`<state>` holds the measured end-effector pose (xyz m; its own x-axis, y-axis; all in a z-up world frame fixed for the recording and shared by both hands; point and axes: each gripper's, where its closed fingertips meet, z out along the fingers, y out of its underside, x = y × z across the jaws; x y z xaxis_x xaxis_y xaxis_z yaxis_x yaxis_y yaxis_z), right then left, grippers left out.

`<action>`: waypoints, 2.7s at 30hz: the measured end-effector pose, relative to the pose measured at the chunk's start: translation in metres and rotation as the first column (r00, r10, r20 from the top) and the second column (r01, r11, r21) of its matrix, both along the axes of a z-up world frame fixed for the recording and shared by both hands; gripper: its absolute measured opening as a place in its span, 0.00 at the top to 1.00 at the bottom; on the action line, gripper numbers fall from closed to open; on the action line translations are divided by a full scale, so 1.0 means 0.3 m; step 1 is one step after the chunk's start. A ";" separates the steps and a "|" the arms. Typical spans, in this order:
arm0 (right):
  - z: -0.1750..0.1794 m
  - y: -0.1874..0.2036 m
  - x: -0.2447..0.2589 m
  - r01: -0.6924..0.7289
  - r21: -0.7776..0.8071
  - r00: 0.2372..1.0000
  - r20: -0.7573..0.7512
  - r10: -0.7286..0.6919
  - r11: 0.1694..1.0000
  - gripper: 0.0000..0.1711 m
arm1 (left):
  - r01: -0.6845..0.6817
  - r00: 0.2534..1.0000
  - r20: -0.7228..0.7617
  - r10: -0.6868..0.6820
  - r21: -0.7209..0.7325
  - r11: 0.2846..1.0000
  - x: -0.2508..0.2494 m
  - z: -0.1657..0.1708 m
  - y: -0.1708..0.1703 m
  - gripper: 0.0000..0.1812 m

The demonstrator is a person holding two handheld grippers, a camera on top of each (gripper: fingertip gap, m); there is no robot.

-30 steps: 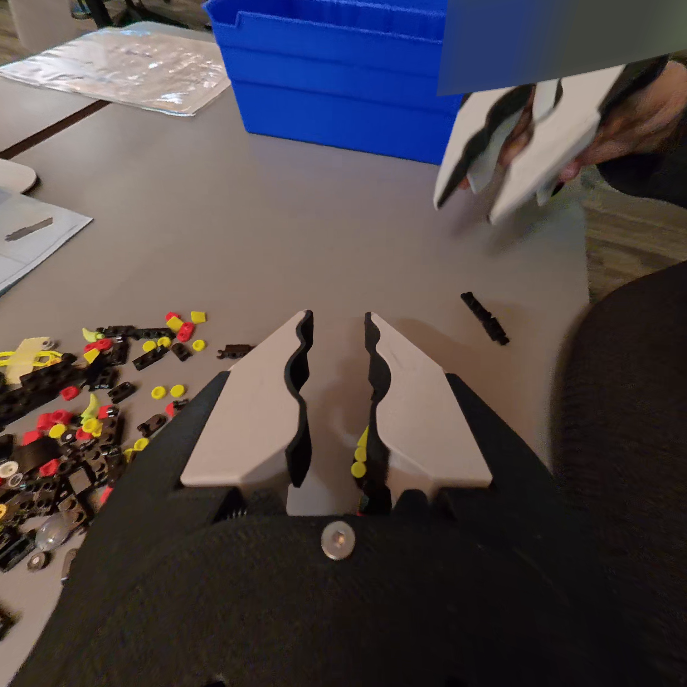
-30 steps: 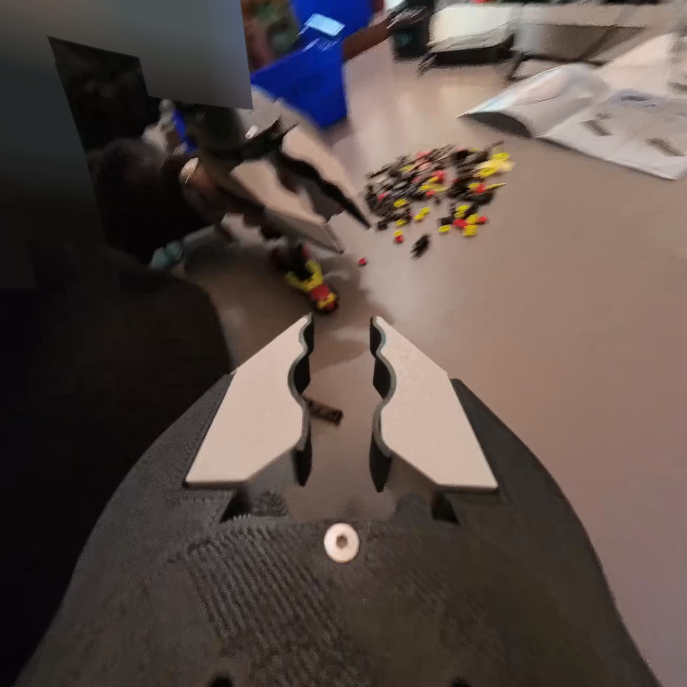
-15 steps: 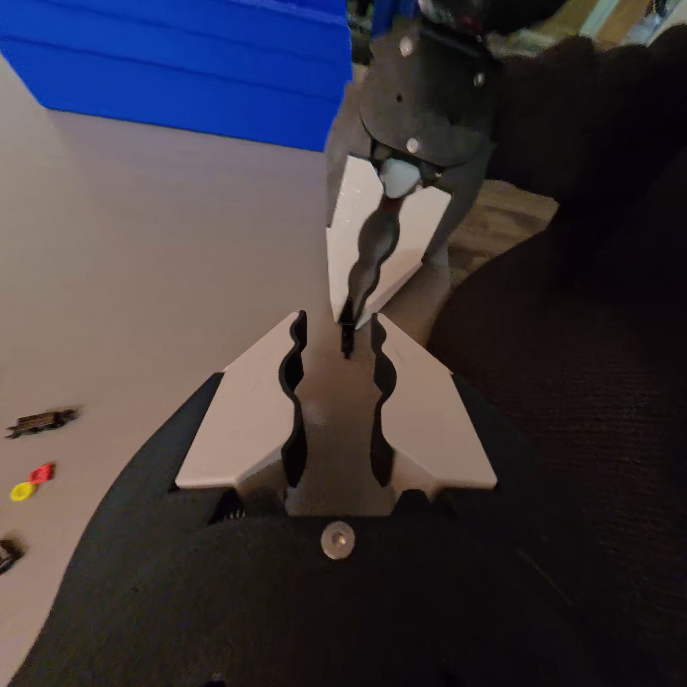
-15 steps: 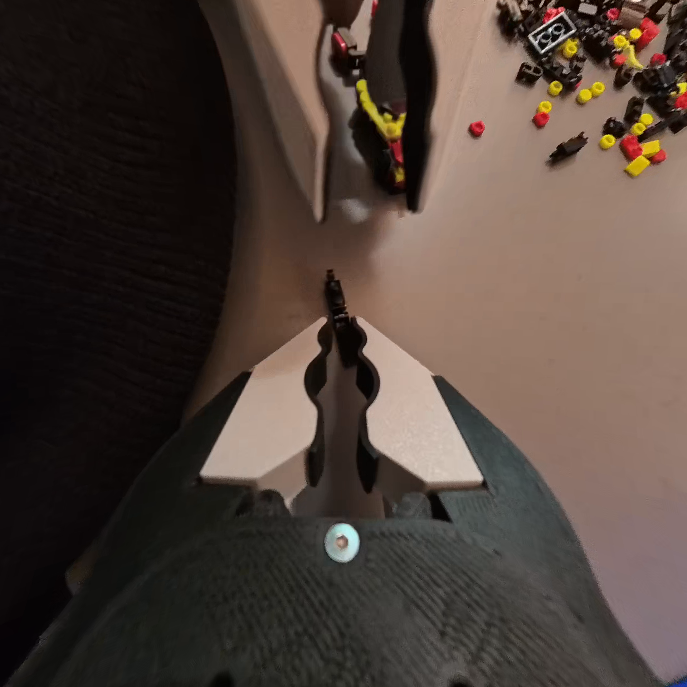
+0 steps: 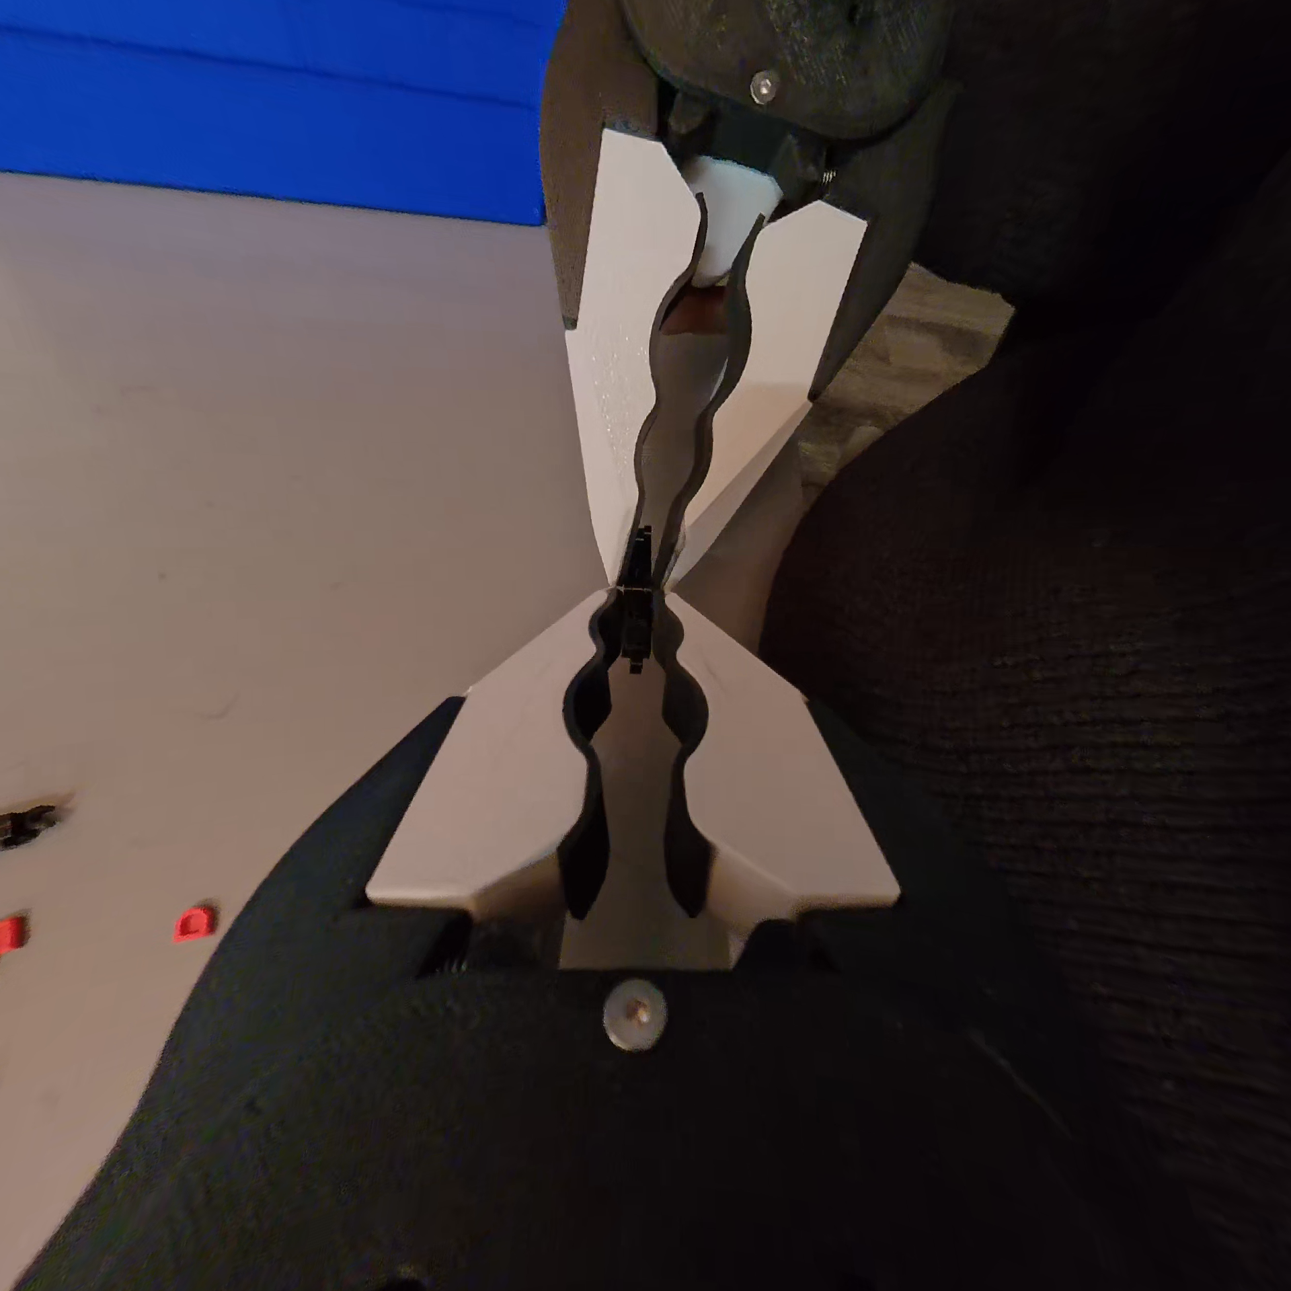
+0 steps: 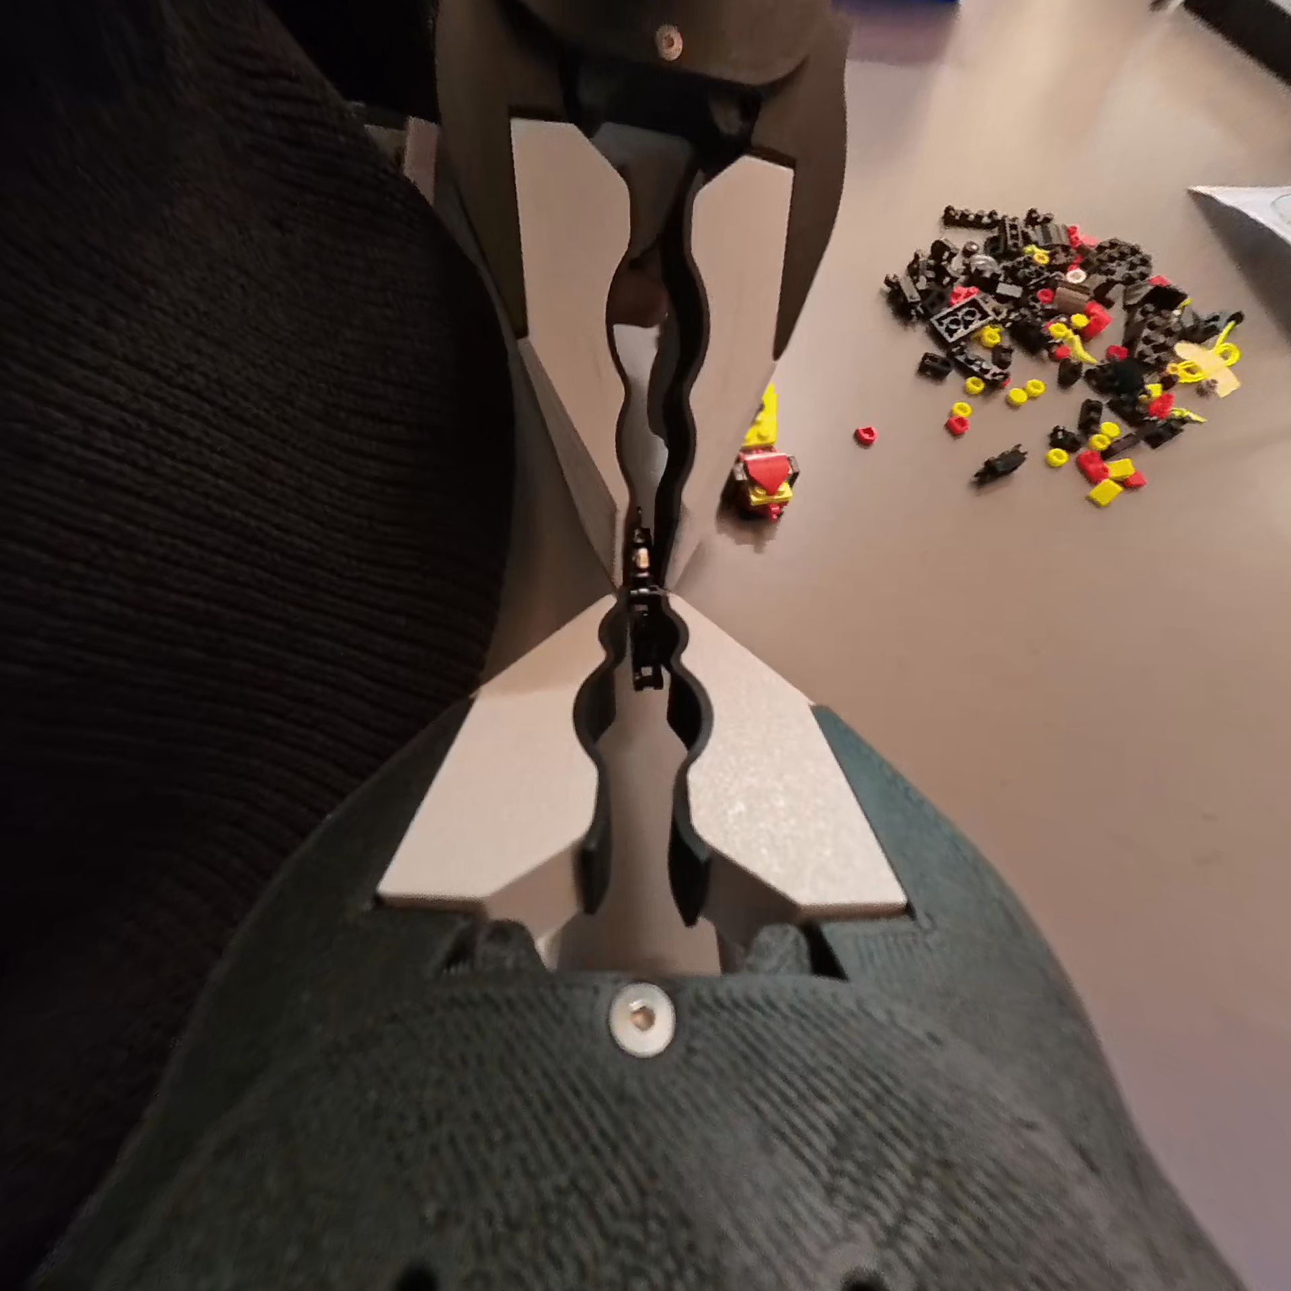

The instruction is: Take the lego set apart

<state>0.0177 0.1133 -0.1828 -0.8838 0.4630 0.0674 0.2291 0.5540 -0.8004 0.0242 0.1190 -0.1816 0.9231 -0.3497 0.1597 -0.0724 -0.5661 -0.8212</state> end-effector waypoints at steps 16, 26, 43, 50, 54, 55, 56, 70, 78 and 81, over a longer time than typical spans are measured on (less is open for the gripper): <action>0.150 -0.059 0.047 -0.033 -0.280 0.992 0.108 0.066 0.959 0.96 | 0.151 0.932 0.318 -0.177 0.104 0.983 0.026 0.147 -0.092 0.96; 0.175 -0.047 0.010 0.006 -0.394 0.993 0.114 0.042 0.919 0.86 | 0.104 0.929 0.335 -0.156 0.168 0.980 0.015 0.182 -0.069 0.97; 0.140 -0.095 0.044 -0.006 -0.249 0.989 0.145 0.043 0.968 0.95 | 0.199 0.945 0.237 -0.226 0.131 0.971 0.036 0.153 -0.106 0.95; 0.200 -0.097 0.050 0.005 -0.352 0.988 0.146 0.050 0.936 0.95 | 0.202 0.949 0.189 -0.251 0.247 0.948 0.026 0.209 -0.127 0.94; 0.187 0.009 0.021 0.087 -0.352 0.987 0.155 -0.033 0.932 0.96 | 0.059 0.959 0.244 -0.144 0.324 0.944 -0.119 0.266 -0.150 1.00; 0.216 0.021 0.011 0.100 -0.404 0.988 0.150 -0.042 0.909 0.96 | 0.020 0.958 0.264 -0.110 0.321 0.947 -0.167 0.267 -0.157 1.00; 0.228 0.011 0.004 0.096 -0.413 0.989 0.144 -0.040 0.906 0.96 | -0.020 0.965 0.253 -0.065 0.318 0.948 -0.200 0.255 -0.147 1.00; 0.130 -0.043 -0.072 0.373 -0.404 0.864 0.480 -0.153 0.835 0.96 | 0.007 0.907 -0.410 0.094 0.239 0.971 -0.088 0.070 -0.001 0.90; 0.117 -0.034 -0.083 0.437 -0.386 0.826 0.530 -0.192 0.813 0.96 | 0.019 0.842 -0.525 0.124 0.258 0.966 -0.119 0.066 -0.002 0.96; 0.106 -0.030 -0.086 0.446 -0.372 0.819 0.536 -0.203 0.814 0.96 | 0.022 0.842 -0.526 0.115 0.246 0.969 -0.120 0.056 -0.005 0.96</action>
<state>-0.0081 0.1044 -0.1510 -0.5419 0.5934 -0.5952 0.7237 -0.0307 -0.6895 -0.0118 0.1175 -0.1648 0.8561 -0.2678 -0.4420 -0.5153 -0.3775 -0.7694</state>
